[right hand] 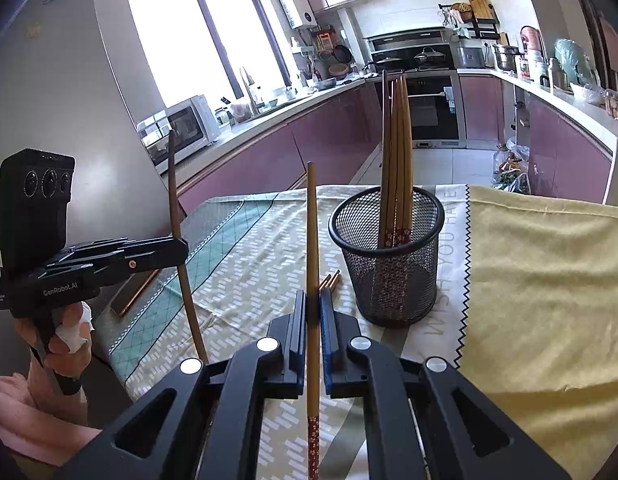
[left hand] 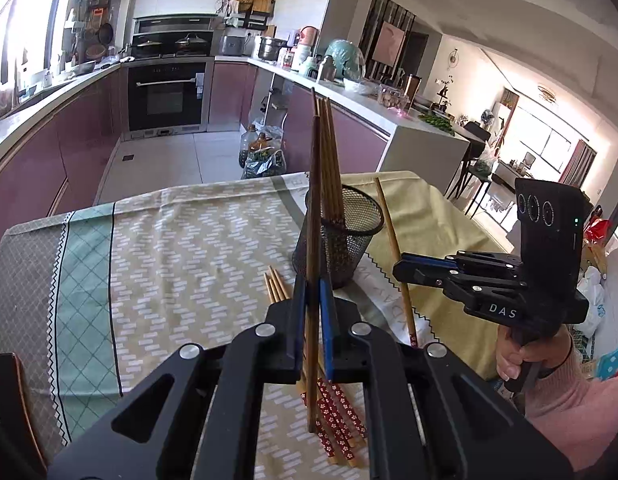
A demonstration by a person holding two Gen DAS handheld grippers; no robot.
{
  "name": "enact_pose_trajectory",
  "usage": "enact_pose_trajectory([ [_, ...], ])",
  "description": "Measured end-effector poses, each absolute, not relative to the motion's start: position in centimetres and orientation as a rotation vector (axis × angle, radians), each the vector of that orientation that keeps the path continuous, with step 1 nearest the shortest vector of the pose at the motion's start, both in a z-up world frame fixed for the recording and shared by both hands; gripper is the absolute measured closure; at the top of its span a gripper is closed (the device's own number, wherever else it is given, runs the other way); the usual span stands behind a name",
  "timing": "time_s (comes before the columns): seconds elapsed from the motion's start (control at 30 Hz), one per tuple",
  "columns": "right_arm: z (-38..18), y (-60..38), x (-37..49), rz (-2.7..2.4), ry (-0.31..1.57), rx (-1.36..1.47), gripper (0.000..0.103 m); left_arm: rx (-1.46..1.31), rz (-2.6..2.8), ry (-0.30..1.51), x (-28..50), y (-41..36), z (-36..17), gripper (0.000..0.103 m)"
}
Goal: Organize utensils
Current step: 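Lift both held chopsticks upright and carry them over the mesh cup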
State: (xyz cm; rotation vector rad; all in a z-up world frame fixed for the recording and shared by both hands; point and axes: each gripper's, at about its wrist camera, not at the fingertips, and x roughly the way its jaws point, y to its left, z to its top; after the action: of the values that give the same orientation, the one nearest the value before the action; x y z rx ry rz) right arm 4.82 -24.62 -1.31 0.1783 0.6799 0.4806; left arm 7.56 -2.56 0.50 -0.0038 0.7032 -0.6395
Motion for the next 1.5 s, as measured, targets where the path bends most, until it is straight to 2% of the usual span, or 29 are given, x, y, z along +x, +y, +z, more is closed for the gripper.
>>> enact_pose_trajectory([
  [0.33, 1.2, -26.3, 4.7, 0.487, 0.581, 0.202, 0.097, -0.033, -0.67, 0.605, 7.0, -2.8, 4.3, 0.096],
  [1.07, 9.5, -28.4, 6.9, 0.43, 0.373, 0.138, 0.097, -0.038, -0.666, 0.445, 11.4, -7.9, 11.2, 0.096],
  [1.27, 8.7, -28.8, 8.8, 0.399, 0.406, 0.131, 0.097, 0.009, -0.644, 0.474, 13.3, -10.1, 10.5, 0.096],
  [1.5, 6.1, -27.9, 11.0, 0.401, 0.535, 0.087, 0.097, 0.103, -0.654, 0.605, 15.9, -12.3, 6.4, 0.096],
])
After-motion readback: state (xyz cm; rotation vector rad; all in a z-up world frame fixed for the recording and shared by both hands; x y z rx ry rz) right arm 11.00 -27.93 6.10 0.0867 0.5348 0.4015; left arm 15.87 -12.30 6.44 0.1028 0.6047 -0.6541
